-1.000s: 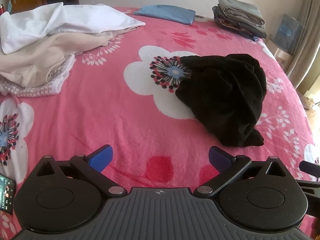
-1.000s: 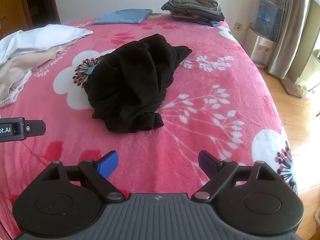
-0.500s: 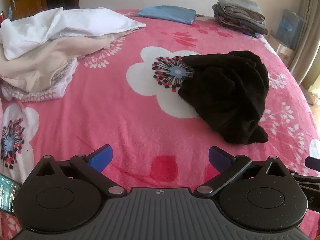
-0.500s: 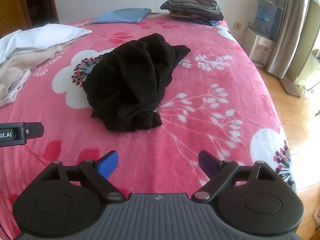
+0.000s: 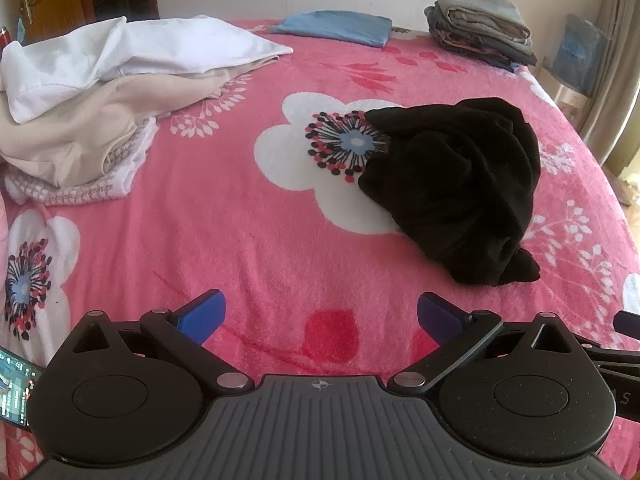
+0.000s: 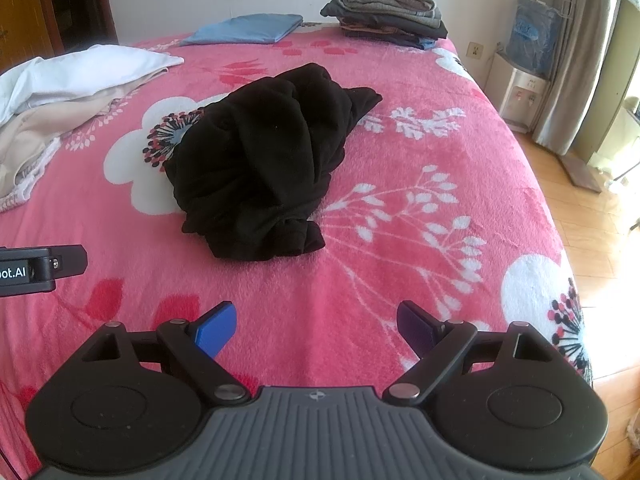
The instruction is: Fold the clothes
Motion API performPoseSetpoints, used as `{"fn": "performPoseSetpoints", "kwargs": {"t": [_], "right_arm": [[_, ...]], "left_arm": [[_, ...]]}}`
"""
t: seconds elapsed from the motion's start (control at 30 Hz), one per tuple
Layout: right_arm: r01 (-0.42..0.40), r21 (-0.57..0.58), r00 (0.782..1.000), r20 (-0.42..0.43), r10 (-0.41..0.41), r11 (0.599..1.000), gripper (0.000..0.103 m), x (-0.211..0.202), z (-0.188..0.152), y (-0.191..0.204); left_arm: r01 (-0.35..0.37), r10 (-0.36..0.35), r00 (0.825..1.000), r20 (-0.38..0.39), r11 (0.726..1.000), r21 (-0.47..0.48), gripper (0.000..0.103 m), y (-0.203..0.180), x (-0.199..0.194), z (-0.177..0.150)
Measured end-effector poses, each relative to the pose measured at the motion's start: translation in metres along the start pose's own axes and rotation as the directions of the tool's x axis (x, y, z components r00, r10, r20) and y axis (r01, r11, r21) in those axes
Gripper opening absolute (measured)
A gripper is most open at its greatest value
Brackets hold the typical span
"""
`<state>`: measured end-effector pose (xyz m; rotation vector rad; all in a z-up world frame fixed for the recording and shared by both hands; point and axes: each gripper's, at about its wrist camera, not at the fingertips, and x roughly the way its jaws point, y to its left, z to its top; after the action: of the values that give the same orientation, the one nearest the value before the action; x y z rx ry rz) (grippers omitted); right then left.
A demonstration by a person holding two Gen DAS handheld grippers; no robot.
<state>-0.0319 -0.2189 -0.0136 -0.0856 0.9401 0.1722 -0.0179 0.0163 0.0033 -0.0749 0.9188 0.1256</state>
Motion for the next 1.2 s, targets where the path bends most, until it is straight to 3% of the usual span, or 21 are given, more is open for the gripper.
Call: {"fn": "performPoseSetpoints", "kwargs": {"t": [0.97,1.2], "right_arm": [[-0.001,0.008,1.000,0.000,0.001,1.000,0.090,0.001,-0.001,0.000],[-0.006,0.010,1.000,0.025,0.006,1.000,0.090,0.002,-0.002,-0.001]], "left_arm": [[-0.008,0.008,1.000,-0.013,1.000,-0.006,0.103,0.001,0.005,-0.002],[0.007,-0.006,1.000,0.014,1.000,-0.029,0.103,0.004,0.010,-0.003]]}}
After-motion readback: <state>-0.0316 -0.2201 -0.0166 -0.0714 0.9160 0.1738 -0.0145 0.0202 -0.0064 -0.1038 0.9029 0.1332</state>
